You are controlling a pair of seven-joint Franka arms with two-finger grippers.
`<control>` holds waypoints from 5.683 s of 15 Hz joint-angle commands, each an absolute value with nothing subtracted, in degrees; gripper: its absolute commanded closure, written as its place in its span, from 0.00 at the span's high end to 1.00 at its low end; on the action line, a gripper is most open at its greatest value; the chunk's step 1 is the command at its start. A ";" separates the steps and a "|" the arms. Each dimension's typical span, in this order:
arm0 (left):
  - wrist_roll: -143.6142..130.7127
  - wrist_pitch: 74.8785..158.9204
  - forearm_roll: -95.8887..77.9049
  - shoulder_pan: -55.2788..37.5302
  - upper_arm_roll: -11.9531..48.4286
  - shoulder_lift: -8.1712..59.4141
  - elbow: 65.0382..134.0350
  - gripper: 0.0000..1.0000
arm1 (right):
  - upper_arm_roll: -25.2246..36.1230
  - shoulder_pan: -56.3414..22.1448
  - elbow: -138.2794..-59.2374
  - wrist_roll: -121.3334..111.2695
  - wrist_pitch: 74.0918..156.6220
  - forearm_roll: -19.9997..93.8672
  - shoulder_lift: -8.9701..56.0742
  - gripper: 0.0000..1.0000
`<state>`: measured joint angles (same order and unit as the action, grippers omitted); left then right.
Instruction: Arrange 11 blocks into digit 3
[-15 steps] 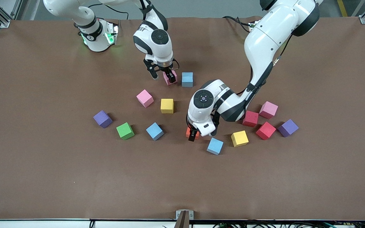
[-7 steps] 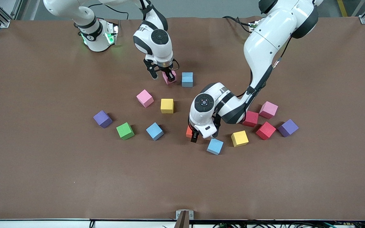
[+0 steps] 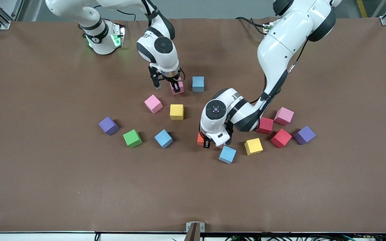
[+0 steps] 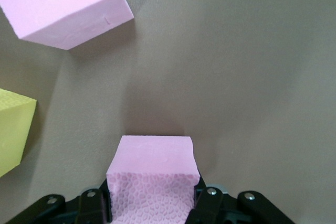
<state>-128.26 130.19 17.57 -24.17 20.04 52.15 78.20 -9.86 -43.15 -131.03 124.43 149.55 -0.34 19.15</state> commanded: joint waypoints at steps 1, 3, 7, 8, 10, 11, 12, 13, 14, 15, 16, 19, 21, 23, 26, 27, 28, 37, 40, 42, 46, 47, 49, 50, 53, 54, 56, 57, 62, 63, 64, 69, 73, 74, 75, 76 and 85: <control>-130.07 129.03 16.79 -25.05 19.51 51.68 77.52 0.35 | -10.28 -43.42 -128.94 128.14 149.77 -0.88 21.44 0.01; -134.97 128.24 17.40 -25.66 19.51 48.89 81.53 0.35 | -10.28 -43.68 -128.85 128.23 149.68 -0.88 21.53 0.01; -137.28 129.46 16.52 -24.70 20.13 40.10 92.78 0.35 | -10.37 -44.38 -128.67 129.72 149.85 -0.79 21.71 0.01; -138.50 130.94 16.52 -24.78 20.13 38.16 95.68 0.34 | -10.37 -44.47 -128.50 129.90 149.94 -0.88 21.71 0.01; -139.83 135.24 16.52 -24.70 20.04 34.65 102.27 0.34 | -10.37 -44.65 -128.23 130.25 149.77 -0.79 21.71 0.01; -140.44 138.31 16.52 -24.35 20.04 32.54 106.22 0.34 | -10.37 -44.82 -128.15 130.95 149.77 -0.79 21.80 0.01; -141.93 140.78 16.52 -23.82 20.13 30.69 109.57 0.34 | -10.37 -45.09 -128.06 131.39 149.85 -0.88 21.97 0.01; -143.77 142.63 16.52 -24.17 20.13 29.02 112.91 0.34 | -10.37 -45.17 -127.71 131.48 149.77 -0.79 22.23 0.01; -144.31 143.60 16.52 -24.34 20.13 28.22 115.11 0.34 | -10.37 -45.18 -127.53 131.48 149.77 -0.79 22.50 0.01; -144.49 144.83 16.61 -24.35 20.30 27.43 117.66 0.34 | -10.37 -45.26 -127.27 131.92 149.77 -0.88 22.67 0.01; -145.19 146.24 16.52 -24.35 20.82 26.64 119.95 0.34 | -10.37 -45.26 -127.00 132.27 149.77 -0.88 22.76 0.01; -146.95 147.91 16.61 -24.43 22.84 24.09 124.70 0.34 | -10.37 -45.35 -126.65 132.36 149.77 -0.88 22.94 0.01; -148.88 147.92 16.70 -24.43 24.16 23.03 126.38 0.34 | -10.37 -45.35 -126.56 132.45 149.77 -0.88 23.20 0.01; -149.50 148.27 16.79 -24.35 25.22 22.77 128.05 0.34 | -10.37 -45.44 -126.47 132.63 149.77 -0.88 23.29 0.01; -151.34 151.34 16.96 -24.43 26.10 22.15 130.95 0.34 | -10.37 -45.44 -125.86 133.50 149.77 -0.88 23.64 0.01; -151.61 151.87 17.22 -24.43 26.45 22.15 131.65 0.34 | -10.37 -45.44 -125.60 133.51 149.68 -0.88 23.82 0.01; -151.79 152.92 17.23 -24.52 26.89 22.24 132.44 0.34 | -10.37 -45.44 -125.51 133.51 149.68 -0.88 23.99 0.01; -154.78 153.46 17.31 -26.37 27.33 22.15 133.50 0.34 | -10.37 -46.23 -125.33 133.59 149.77 -0.88 24.17 0.02; -154.78 153.46 17.31 -26.54 27.94 22.06 134.03 0.34 | -10.37 -46.32 -125.33 133.59 149.77 -0.88 24.17 0.02; -154.78 153.46 17.31 -26.54 28.21 21.89 134.56 0.34 | -10.37 -46.32 -125.07 133.59 149.68 -0.88 24.17 0.02; -154.51 153.46 17.40 -26.54 28.21 21.36 134.82 0.61 | -10.37 -46.32 -124.54 133.59 149.77 -0.88 24.87 0.02; -154.08 153.28 17.84 -26.54 28.21 21.36 134.74 1.00 | -10.37 -46.23 -124.54 133.68 149.77 -0.88 24.96 0.02; -154.07 152.93 18.72 -26.46 28.21 20.75 134.65 1.00 | -10.28 -46.32 -124.45 133.95 149.76 -0.97 24.96 0.02; -153.99 152.67 18.72 -26.37 28.21 19.87 134.65 1.00 | -10.37 -46.32 -124.45 133.95 149.68 -0.97 24.96 0.02; -153.90 149.69 18.81 -25.93 28.65 16.80 134.21 1.00 | -10.37 -46.14 -124.45 133.95 149.41 -1.05 24.96 0.57; -153.81 148.55 18.72 -25.84 28.74 15.57 133.95 1.00 | -10.37 -46.23 -124.37 133.95 149.33 -1.40 25.05 1.00; -153.63 145.30 18.72 -25.40 28.92 14.07 132.72 1.00 | -10.28 -46.32 -124.28 133.77 149.06 -1.67 25.05 1.00; -153.20 143.54 18.72 -25.23 28.92 13.89 131.84 1.00 | -10.28 -46.23 -124.28 133.77 149.06 -1.67 25.05 1.00; -141.71 136.25 17.76 -22.24 28.92 14.76 123.51 1.00 | -10.28 -46.06 -124.19 133.42 148.80 -1.67 24.96 1.00; -138.63 134.93 17.84 -21.28 28.83 15.72 120.96 1.00 | -10.28 -46.05 -124.19 133.42 148.45 -1.67 24.87 1.00; -135.73 134.30 17.75 -20.75 28.74 16.95 118.85 1.00 | -10.28 -46.05 -124.19 133.42 147.75 -1.67 24.79 1.00; -124.39 132.72 18.54 -16.44 28.39 26.16 106.29 1.00 | -10.28 -45.88 -124.19 132.98 144.76 -1.67 22.94 1.00; -116.47 129.99 19.42 -15.12 26.64 34.08 97.58 1.00 | -10.37 -45.44 -124.19 132.54 141.60 -1.67 19.79 1.00; -115.41 130.08 20.55 -15.12 25.85 35.67 95.73 1.00 | -10.28 -45.00 -124.19 132.28 140.46 -1.67 18.73 1.00; -115.14 130.08 21.44 -15.12 25.67 37.34 93.62 1.00 | -10.37 -43.96 -124.19 132.01 139.41 -1.67 17.59 1.00; -114.79 129.99 21.62 -15.03 25.58 38.83 91.69 1.00 | -10.37 -43.51 -124.28 130.36 138.00 -1.58 16.01 1.00; -103.89 129.90 20.74 -14.41 21.89 45.25 83.42 1.00 | -10.37 -37.80 -124.01 113.84 134.73 -1.49 12.48 1.00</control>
